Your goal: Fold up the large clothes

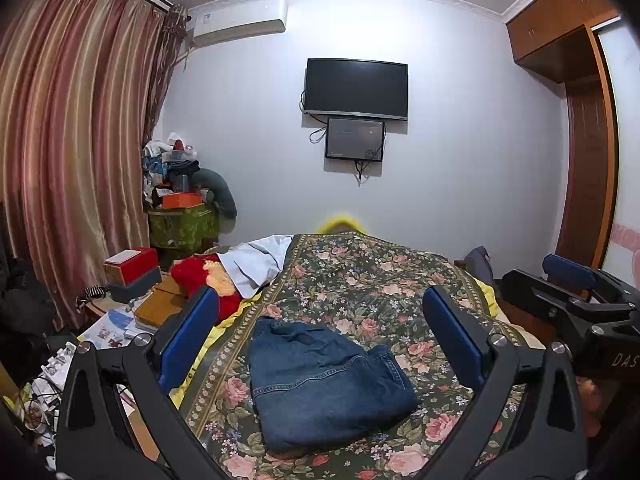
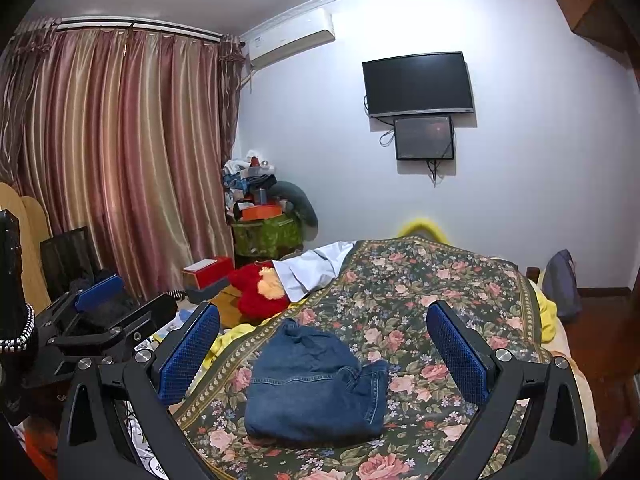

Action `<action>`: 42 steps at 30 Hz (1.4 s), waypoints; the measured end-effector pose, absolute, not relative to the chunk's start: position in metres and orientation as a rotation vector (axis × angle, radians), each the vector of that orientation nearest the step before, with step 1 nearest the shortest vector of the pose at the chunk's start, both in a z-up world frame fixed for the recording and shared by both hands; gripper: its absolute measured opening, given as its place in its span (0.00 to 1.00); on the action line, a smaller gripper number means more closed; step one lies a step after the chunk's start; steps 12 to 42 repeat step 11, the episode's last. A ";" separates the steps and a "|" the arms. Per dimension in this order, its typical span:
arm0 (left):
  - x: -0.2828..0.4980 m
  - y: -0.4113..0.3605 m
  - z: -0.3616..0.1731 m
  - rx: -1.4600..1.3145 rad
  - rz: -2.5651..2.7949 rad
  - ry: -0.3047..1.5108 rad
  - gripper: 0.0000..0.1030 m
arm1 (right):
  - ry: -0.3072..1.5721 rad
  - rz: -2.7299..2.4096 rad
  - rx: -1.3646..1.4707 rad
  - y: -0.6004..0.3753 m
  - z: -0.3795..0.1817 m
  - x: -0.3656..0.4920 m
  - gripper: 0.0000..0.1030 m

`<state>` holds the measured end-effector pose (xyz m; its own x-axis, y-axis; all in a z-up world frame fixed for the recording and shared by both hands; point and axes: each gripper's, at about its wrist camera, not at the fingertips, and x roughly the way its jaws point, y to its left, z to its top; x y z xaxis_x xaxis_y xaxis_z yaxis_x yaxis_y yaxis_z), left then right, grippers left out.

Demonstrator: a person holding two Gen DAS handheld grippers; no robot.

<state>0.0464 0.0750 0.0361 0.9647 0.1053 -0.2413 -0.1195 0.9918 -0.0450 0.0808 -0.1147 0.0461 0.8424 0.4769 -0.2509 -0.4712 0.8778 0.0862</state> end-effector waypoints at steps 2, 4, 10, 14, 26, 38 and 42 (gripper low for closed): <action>0.046 0.076 0.036 -0.059 0.114 0.241 1.00 | 0.271 0.498 0.025 -0.114 0.047 0.080 1.00; 0.046 0.075 0.036 -0.059 0.111 0.245 1.00 | 0.271 0.497 0.024 -0.114 0.047 0.080 1.00; 0.046 0.074 0.036 -0.058 0.111 0.247 1.00 | 0.274 0.497 0.029 -0.112 0.046 0.079 1.00; 0.046 0.075 0.035 -0.058 0.110 0.248 1.00 | 0.274 0.496 0.030 -0.112 0.046 0.079 1.00; 0.046 0.075 0.035 -0.058 0.110 0.248 1.00 | 0.274 0.496 0.030 -0.112 0.046 0.079 1.00; 0.046 0.075 0.035 -0.058 0.110 0.248 1.00 | 0.274 0.496 0.030 -0.112 0.046 0.079 1.00; 0.046 0.075 0.035 -0.058 0.110 0.248 1.00 | 0.274 0.496 0.030 -0.112 0.046 0.079 1.00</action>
